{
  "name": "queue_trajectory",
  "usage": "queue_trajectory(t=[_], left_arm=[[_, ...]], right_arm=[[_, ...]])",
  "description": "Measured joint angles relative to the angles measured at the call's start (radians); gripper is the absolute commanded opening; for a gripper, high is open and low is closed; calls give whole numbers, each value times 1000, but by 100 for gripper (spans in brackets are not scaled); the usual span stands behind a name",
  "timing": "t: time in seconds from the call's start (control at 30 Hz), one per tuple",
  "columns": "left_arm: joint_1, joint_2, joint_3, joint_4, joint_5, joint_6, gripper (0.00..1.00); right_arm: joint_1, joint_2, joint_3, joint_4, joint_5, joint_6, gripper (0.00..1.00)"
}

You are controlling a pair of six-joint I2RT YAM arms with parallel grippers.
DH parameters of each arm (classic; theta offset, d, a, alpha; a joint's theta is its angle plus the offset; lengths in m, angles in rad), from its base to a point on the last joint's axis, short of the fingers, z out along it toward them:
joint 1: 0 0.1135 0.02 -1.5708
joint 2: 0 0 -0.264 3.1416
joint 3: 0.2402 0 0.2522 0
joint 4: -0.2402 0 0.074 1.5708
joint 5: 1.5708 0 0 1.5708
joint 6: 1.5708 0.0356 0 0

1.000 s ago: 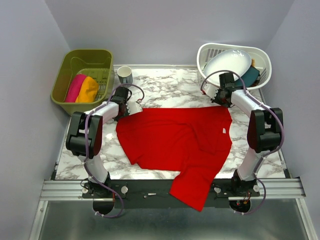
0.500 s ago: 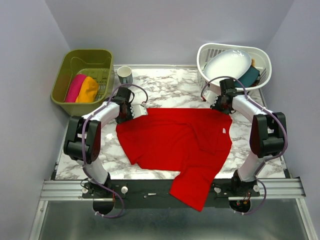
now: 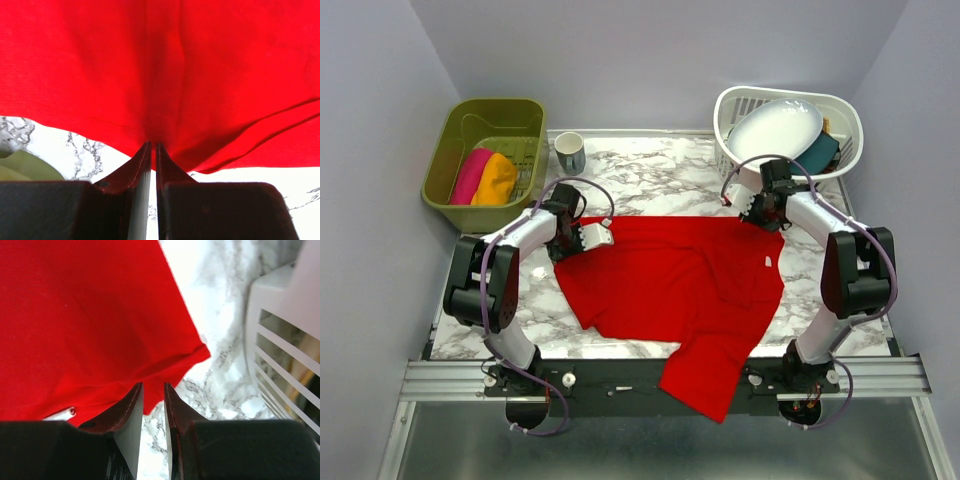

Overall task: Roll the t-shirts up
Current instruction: Fold the T-shirt at the center of the board.

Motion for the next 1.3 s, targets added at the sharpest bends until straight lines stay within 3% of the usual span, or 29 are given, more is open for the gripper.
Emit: queue_trajectory(t=[0.27,0.37,0.43,0.6,0.77,0.97,1.3], left_arm=[[8,9,-42,34,-65,18,16],[7,4,-38,39,-76,17,20],[3,-2,-10,13,-76,6,21],[-31,-40,186,-58,-18,-39,23],[-125,-98,279,-90,93,-117,24],[-169,-121,226,-65,249,-328,24],[-164,-188,92,51,304,-638,23]], right_arm=[[0,101,13,2,22,1,32],[0,98,32,-12,21,13,41],[4,62,52,-31,-2,36,48],[49,-139,60,-117,-104,50,53],[179,-374,-75,-176,-248,-15,57],[331,-415,-229,-274,-355,-84,52],[418,-223,-178,-262,-400,-46,43]])
